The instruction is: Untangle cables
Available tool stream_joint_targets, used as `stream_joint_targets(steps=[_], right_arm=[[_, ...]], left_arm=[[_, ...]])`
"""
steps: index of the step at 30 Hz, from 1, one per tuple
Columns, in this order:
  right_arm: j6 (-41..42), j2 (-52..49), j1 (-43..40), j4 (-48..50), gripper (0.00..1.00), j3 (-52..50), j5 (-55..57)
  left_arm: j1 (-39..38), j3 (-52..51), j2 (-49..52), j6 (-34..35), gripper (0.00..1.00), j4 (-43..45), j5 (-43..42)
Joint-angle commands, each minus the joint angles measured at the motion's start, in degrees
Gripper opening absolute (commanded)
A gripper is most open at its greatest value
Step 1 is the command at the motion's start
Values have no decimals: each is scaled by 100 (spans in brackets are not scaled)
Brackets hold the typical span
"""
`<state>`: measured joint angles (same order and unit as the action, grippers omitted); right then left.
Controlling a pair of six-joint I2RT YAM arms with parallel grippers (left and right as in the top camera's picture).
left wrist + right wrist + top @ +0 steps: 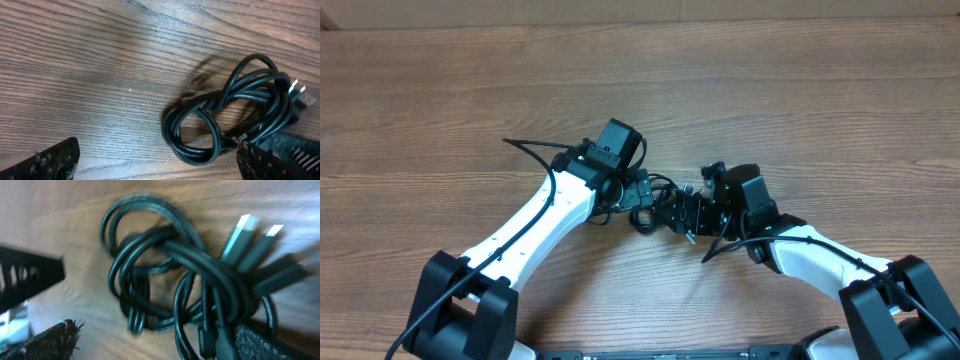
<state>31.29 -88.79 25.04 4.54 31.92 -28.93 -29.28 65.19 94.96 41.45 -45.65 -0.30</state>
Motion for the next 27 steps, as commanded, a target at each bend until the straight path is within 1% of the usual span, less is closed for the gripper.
stream_joint_targets(steps=[1, 7, 12, 14, 19, 27], right_arm=[[57, -81, 42, -109, 100, 105, -286], [55, -63, 28, -120, 100, 107, -256], [28, -63, 28, -120, 100, 107, 243], [-15, -63, 24, -105, 97, 107, 280], [-238, -46, -55, -105, 87, 120, 321], [-673, 343, -105, -105, 86, 122, 341]], left_arm=[[-2, 20, 57, -28, 100, -61, 223], [98, 20, 57, -61, 99, -105, 243], [114, 20, 57, -157, 100, -269, 267], [111, 20, 57, -275, 99, -319, 264], [111, 20, 57, -271, 100, -393, 260], [111, 20, 57, -269, 99, -378, 260]])
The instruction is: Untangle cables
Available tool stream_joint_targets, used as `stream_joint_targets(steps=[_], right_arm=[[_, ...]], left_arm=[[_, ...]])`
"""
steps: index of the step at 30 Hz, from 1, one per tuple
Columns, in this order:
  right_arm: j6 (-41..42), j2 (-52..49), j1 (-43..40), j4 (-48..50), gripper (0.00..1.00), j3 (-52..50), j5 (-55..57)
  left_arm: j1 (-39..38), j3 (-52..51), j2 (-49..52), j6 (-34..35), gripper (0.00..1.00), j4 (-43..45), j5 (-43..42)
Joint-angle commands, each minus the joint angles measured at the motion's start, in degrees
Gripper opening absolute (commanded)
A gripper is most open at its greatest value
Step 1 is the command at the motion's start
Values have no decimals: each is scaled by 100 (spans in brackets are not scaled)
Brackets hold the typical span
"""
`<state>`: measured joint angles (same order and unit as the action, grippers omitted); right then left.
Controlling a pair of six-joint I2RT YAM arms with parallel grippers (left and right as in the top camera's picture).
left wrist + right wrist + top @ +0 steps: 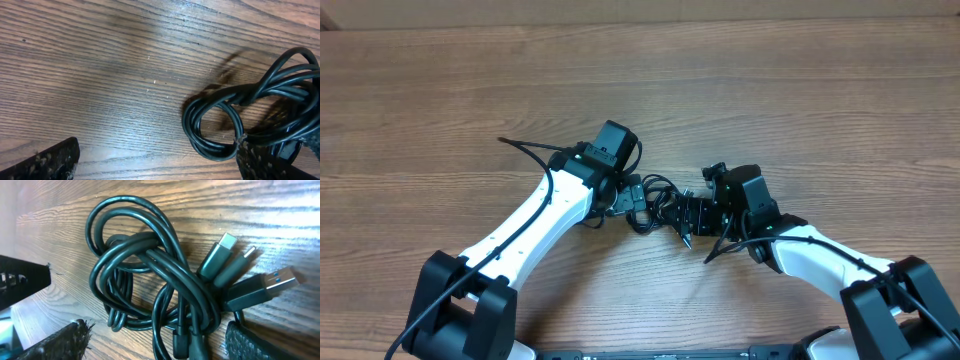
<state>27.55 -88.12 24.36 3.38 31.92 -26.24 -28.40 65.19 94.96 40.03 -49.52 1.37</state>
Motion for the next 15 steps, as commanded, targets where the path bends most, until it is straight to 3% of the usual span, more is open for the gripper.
stream_joint_targets(steps=[1, 15], right_arm=[[-372, 332, -28, 2, 85, 122, 68], [-535, 221, 247, -59, 80, 120, 79]], left_arm=[[24, 20, 57, -125, 100, 11, 94], [24, 20, 57, 343, 100, 96, 96]])
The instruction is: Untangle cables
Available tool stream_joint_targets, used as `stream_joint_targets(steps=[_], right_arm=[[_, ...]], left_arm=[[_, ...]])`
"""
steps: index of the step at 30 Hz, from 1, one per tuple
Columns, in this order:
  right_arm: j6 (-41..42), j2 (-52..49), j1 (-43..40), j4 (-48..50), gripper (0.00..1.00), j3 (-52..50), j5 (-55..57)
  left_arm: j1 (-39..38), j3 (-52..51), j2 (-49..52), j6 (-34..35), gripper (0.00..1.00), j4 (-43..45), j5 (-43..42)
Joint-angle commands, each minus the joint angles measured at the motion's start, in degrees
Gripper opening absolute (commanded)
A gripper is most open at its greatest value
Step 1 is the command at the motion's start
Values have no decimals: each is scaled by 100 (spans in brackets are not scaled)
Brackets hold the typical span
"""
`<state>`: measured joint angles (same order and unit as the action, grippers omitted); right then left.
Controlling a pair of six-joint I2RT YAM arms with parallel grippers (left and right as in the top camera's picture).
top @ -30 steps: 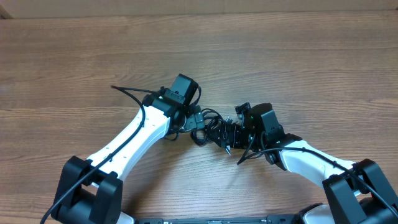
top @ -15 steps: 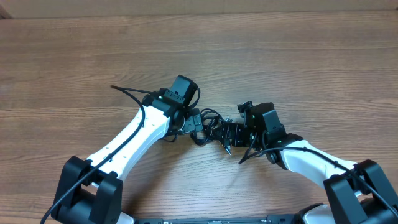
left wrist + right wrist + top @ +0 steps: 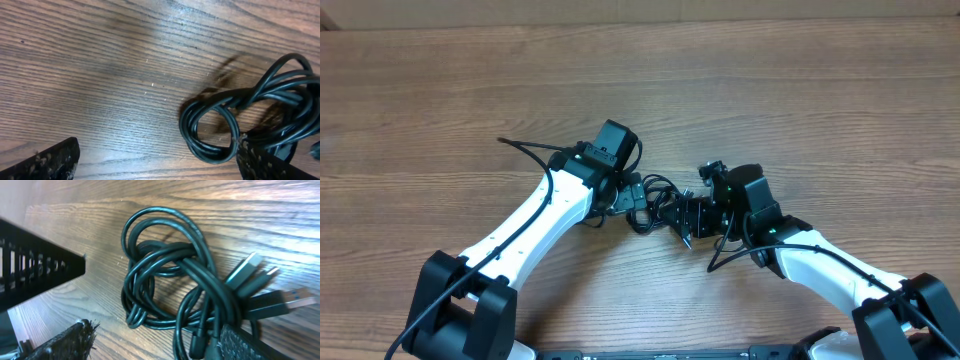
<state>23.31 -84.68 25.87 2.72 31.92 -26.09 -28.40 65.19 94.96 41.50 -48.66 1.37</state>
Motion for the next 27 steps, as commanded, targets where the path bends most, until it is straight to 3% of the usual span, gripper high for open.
stream_joint_targets(steps=[1, 22, 25, 27], right_arm=[[-109, -160, 136, 11, 80, 120, 59], [-61, -678, 610, 251, 73, 116, 549], [87, -822, 610, 334, 64, 116, 551], [258, -933, 610, 367, 47, 116, 549]], left_arm=[[24, 20, 57, 247, 100, 11, 94], [33, 20, 57, 291, 99, 227, 140], [79, 20, 57, 291, 100, 262, 138], [120, 20, 57, 291, 100, 264, 138]])
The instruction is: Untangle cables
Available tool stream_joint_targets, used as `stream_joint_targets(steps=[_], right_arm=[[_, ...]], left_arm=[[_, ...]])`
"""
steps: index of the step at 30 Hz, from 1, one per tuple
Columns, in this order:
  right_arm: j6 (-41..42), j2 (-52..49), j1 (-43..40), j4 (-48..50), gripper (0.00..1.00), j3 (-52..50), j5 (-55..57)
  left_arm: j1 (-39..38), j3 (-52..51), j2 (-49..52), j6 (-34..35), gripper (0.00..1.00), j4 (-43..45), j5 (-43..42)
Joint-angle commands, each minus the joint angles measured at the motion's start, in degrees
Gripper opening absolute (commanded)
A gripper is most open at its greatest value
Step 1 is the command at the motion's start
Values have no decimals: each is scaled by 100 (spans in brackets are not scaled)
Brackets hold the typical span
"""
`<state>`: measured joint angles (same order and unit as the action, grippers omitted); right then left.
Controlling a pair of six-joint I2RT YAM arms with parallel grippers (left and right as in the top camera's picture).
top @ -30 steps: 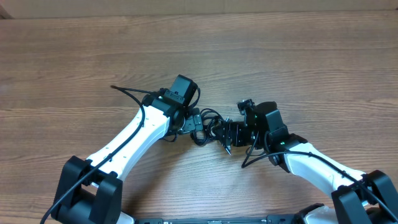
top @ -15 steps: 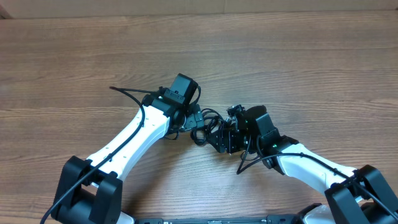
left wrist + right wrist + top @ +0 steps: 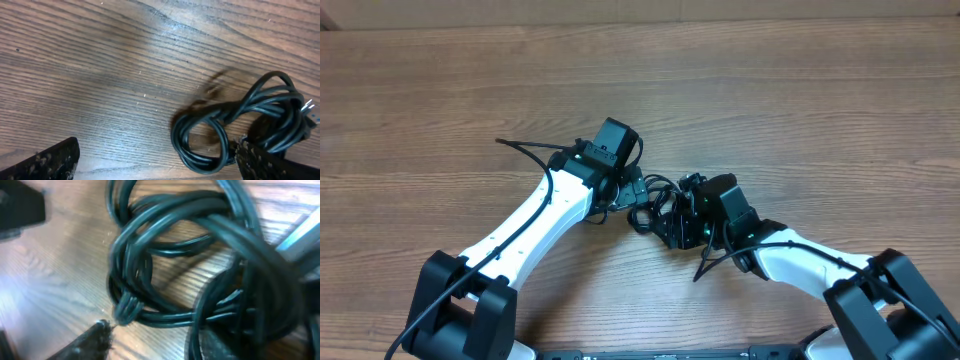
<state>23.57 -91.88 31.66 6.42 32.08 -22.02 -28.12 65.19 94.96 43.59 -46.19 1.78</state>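
Observation:
A knot of black cables (image 3: 655,205) lies on the wood table between both arms. In the left wrist view the coil (image 3: 240,125) sits at the lower right with a metal plug (image 3: 307,106) poking out; my left gripper (image 3: 155,167) is open, its right finger (image 3: 272,162) at the coil's edge. The right wrist view is filled by the blurred tangle (image 3: 200,265). My right gripper (image 3: 200,345) is open and low over it, strands lying between the left finger (image 3: 92,340) and the right one, which is mostly hidden.
The wood table (image 3: 800,110) stretches all round the bundle. A thin black lead (image 3: 525,150) sticks out from the left arm. Both arm bases stand at the near edge.
My right gripper has moved left and closer onto the tangle, which now fills its view. The bundle has shifted a little in the left wrist view, showing a plug at the right.
Both grippers stood open at either side of the cable knot from the oldest moment, the left on its left, the right on its right. The right one hovered with the plugs in view, then came in close over the strands. The left has barely moved.

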Motion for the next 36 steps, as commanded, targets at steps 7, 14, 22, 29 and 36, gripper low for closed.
stream_joint_targets(steps=[7, 14, 22, 29, 36], right_arm=[[358, -186, 9, 251, 22, 109, 138], [363, 452, 9, 203, 4, 168, -229], [380, 1698, -345, 179, 4, 168, -815], [525, 2028, -962, 15, 4, 168, -1163], [553, 2031, -1276, -46, 4, 168, -1515]], left_arm=[[232, 20, 57, -162, 100, -33, -37], [216, 20, 57, -1421, 99, -50, -909], [313, 20, 57, -1222, 100, -457, -1526], [289, 20, 55, -1366, 100, -573, -1943], [271, 20, 55, -1777, 100, -584, -1945]])
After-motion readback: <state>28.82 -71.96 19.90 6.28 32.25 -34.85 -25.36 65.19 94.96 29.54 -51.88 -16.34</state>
